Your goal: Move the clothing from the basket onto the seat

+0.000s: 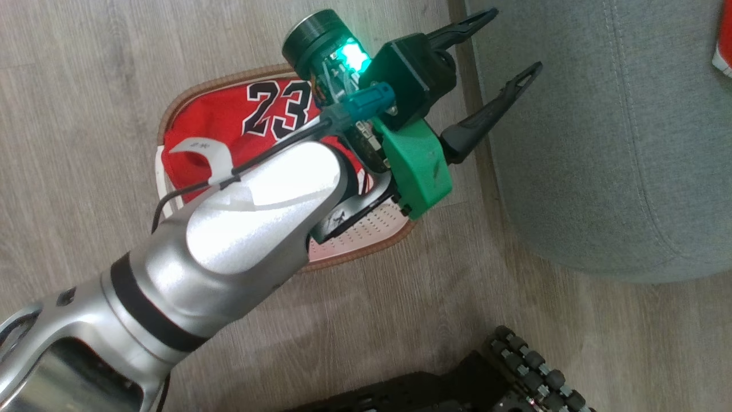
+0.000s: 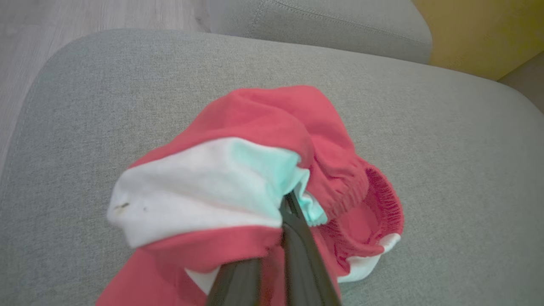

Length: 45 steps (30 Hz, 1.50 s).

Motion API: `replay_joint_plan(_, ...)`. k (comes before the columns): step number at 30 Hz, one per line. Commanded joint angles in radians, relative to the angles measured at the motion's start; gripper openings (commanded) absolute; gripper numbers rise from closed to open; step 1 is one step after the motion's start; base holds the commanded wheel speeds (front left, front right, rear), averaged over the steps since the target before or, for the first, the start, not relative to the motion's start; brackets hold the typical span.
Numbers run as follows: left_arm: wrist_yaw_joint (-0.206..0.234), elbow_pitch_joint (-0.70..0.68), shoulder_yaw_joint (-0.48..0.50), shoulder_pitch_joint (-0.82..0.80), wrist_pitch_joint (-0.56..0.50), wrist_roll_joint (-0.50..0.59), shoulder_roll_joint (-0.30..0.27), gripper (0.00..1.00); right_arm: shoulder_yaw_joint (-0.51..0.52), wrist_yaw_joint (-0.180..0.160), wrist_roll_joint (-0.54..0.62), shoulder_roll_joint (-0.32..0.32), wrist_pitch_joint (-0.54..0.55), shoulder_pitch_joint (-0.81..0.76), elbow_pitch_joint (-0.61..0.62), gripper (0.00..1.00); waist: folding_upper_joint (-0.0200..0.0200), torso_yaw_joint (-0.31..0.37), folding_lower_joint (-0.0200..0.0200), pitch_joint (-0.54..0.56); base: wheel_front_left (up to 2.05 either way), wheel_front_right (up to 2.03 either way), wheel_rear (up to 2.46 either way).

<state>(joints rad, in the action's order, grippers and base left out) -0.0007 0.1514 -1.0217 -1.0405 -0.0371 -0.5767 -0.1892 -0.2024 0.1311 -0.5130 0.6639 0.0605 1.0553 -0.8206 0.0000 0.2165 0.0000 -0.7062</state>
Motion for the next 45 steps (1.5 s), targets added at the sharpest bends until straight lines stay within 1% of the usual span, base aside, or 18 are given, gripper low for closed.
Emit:
replay_joint_plan(1,-0.004,-0.028,0.027,-0.025,0.008,-0.005,0.002,1.00,-0.016,0.000,-0.027,0.046,0.022,0.002,0.009,0.00,0.0000,-0.003,0.0000,0.006,0.00,0.00,0.00)
replay_joint_plan(2,-0.004,-0.026,0.026,-0.024,0.009,-0.005,0.002,1.00,-0.027,0.000,-0.038,0.051,0.033,0.002,0.007,0.06,0.0000,-0.003,0.0000,0.009,0.00,0.00,0.00)
replay_joint_plan(3,-0.004,-0.026,0.026,-0.024,0.009,-0.005,0.002,1.00,-0.027,0.000,-0.038,0.051,0.033,0.002,0.007,0.06,0.0000,-0.003,0.0000,0.009,0.00,0.00,0.00)
replay_joint_plan(4,-0.005,-0.025,0.025,-0.024,0.010,-0.007,0.002,1.00,-0.036,0.000,-0.049,0.055,0.043,0.002,0.005,0.22,0.0000,-0.004,0.0000,0.012,0.00,0.00,0.00)
replay_joint_plan(5,-0.006,-0.024,0.025,-0.024,0.011,-0.007,0.001,1.00,-0.044,0.000,-0.059,0.060,0.050,0.002,0.004,0.43,0.0000,-0.004,0.0000,0.017,0.00,0.00,0.00)
replay_joint_plan(6,-0.006,-0.022,0.025,-0.023,0.013,-0.009,0.000,1.00,-0.052,0.000,-0.067,0.065,0.054,0.002,0.003,0.84,0.0000,-0.004,0.0000,0.022,0.00,0.00,0.00)
replay_joint_plan(7,-0.006,-0.020,0.025,-0.021,0.015,-0.010,-0.001,1.00,-0.057,0.000,-0.075,0.069,0.058,0.002,0.000,1.00,0.0000,-0.004,0.0000,0.029,0.00,0.00,0.00)
replay_joint_plan(11,-0.004,-0.009,0.022,-0.006,0.021,-0.018,-0.004,1.00,-0.079,0.000,-0.101,0.077,0.079,-0.001,-0.020,1.00,0.0000,0.000,0.0000,0.063,0.00,0.00,0.00)
replay_joint_plan(14,-0.005,-0.001,0.019,0.008,0.030,-0.025,-0.005,1.00,-0.113,0.000,-0.124,0.085,0.112,-0.013,-0.024,1.00,0.0000,0.004,0.0000,0.102,0.00,0.00,0.00)
replay_joint_plan(16,-0.003,0.004,0.020,0.019,0.038,-0.031,-0.006,1.00,-0.151,0.000,-0.128,0.099,0.132,-0.025,-0.012,1.00,0.0000,0.006,0.0000,0.131,0.00,0.00,0.00)
replay_joint_plan(17,0.000,0.009,0.023,0.033,0.046,-0.039,-0.008,1.00,-0.184,0.000,-0.138,0.109,0.148,-0.035,0.005,1.00,0.0000,0.009,0.0000,0.162,0.00,0.00,0.00)
replay_joint_plan(20,0.006,0.016,0.025,0.057,0.057,-0.049,-0.016,1.00,-0.221,0.000,-0.146,0.119,0.168,-0.047,0.031,1.00,0.0000,0.016,0.0000,0.212,0.00,0.00,0.00)
replay_joint_plan(24,0.016,0.019,0.029,0.094,0.076,-0.065,-0.024,1.00,-0.256,0.000,-0.150,0.141,0.161,-0.060,0.078,1.00,0.0000,0.019,0.0000,0.283,0.00,0.00,0.00)
replay_joint_plan(29,0.038,0.019,0.042,0.142,0.103,-0.086,-0.033,1.00,-0.266,0.000,-0.143,0.181,0.105,-0.088,0.151,1.00,0.0000,0.008,0.0000,0.369,0.00,0.00,0.00)
replay_joint_plan(33,0.058,0.017,0.057,0.176,0.122,-0.101,-0.045,1.00,-0.238,0.000,-0.140,0.201,0.050,-0.130,0.215,1.00,0.0000,-0.009,0.0000,0.424,0.00,0.00,0.00)
replay_joint_plan(39,0.081,0.014,0.076,0.223,0.147,-0.123,-0.065,1.00,-0.146,0.000,-0.146,0.207,-0.018,-0.240,0.311,1.00,0.0000,-0.049,0.0000,0.496,0.00,0.00,0.00)
replay_joint_plan(42,0.092,0.010,0.083,0.247,0.156,-0.133,-0.076,1.00,-0.079,0.000,-0.137,0.194,-0.045,-0.308,0.370,1.00,0.0000,-0.072,0.0000,0.527,0.00,0.00,0.00)
replay_joint_plan(45,0.106,0.004,0.093,0.273,0.166,-0.144,-0.090,1.00,-0.002,0.000,-0.111,0.167,-0.066,-0.374,0.429,1.00,0.0000,-0.092,0.0000,0.555,0.00,0.00,0.00)
